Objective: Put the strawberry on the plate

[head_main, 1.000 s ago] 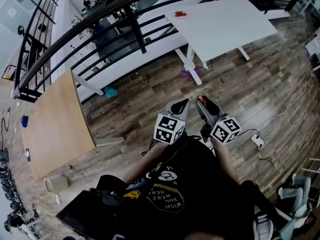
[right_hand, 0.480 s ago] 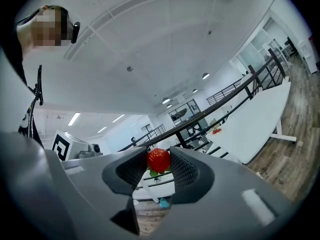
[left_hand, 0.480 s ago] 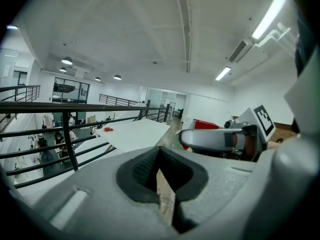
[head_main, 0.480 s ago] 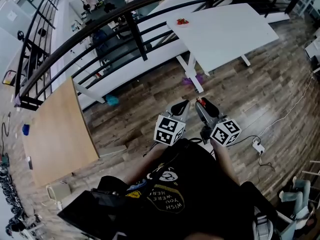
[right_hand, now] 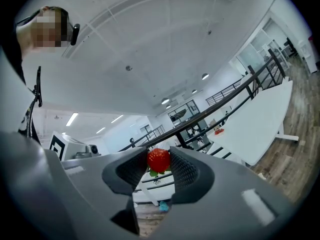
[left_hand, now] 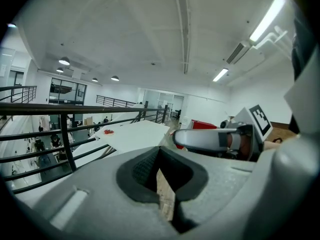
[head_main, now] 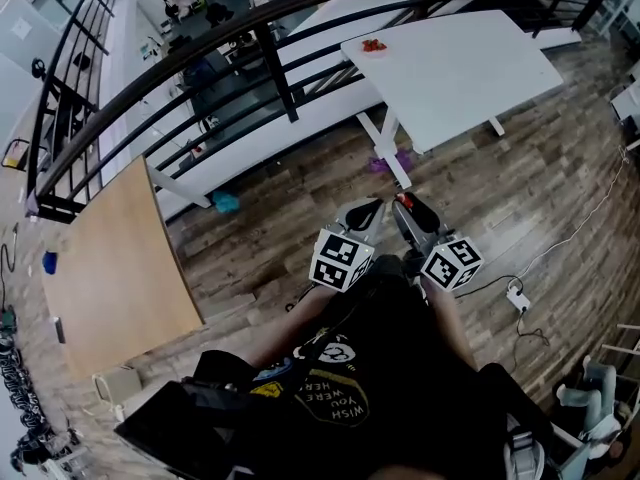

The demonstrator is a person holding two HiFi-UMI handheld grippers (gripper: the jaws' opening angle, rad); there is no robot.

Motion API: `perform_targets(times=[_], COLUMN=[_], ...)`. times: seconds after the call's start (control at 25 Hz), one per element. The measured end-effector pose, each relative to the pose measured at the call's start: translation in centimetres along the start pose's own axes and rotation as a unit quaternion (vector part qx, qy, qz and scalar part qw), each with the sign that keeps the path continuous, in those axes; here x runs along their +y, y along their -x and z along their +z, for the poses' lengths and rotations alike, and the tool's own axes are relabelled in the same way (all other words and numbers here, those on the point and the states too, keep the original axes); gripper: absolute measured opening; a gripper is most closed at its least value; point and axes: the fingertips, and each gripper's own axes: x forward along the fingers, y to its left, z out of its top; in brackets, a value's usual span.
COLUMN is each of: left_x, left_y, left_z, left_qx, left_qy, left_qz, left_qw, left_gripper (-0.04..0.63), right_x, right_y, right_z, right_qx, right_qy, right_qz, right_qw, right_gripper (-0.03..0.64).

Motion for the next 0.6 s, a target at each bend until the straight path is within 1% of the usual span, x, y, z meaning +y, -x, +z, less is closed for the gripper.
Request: perform_targets(times=[0.16, 0.2, 0.28, 0.44, 0.6], left_x=[0.6, 0.8, 1.5, 2.3, 2.5], left_y=[-0.8, -1.2, -2.1, -3.6, -6.4], left_z=[-1.3, -1.5, -1.2, 0.6, 2.0], left_qx=[0.012, 0.015, 0.017, 0.012, 0.017], left_qy=[0.045, 0.05, 0.045, 0.038, 0.038], left_qz=[-0.002, -0.002, 0.002, 0.017, 0.024], left_qw=[0.9989, 0.9986, 0.9988, 0.9991, 0.9988], left_gripper=[0.002, 0.002, 0.002, 0.002, 0.002], right_x=[-0.1, -0.3, -1.3, -3.6, -6.1], right_y=[-0.9, -1.2, -1.8, -2.2, -2.4], right_z=[-0.6, -0.6, 0.0, 2.2, 4.5], right_qx=[0.015, 0.018, 0.016, 0.007, 0.006], right_qy=[-0.001, 0.001, 0.002, 0.003, 0.003], right_qz=[0.008, 0.01, 0.009, 0.004, 0.008], right_qw=[1.0, 1.0, 1.0, 1.0, 1.0], right_gripper=[0.14, 0.14, 0.14, 0.14, 0.14])
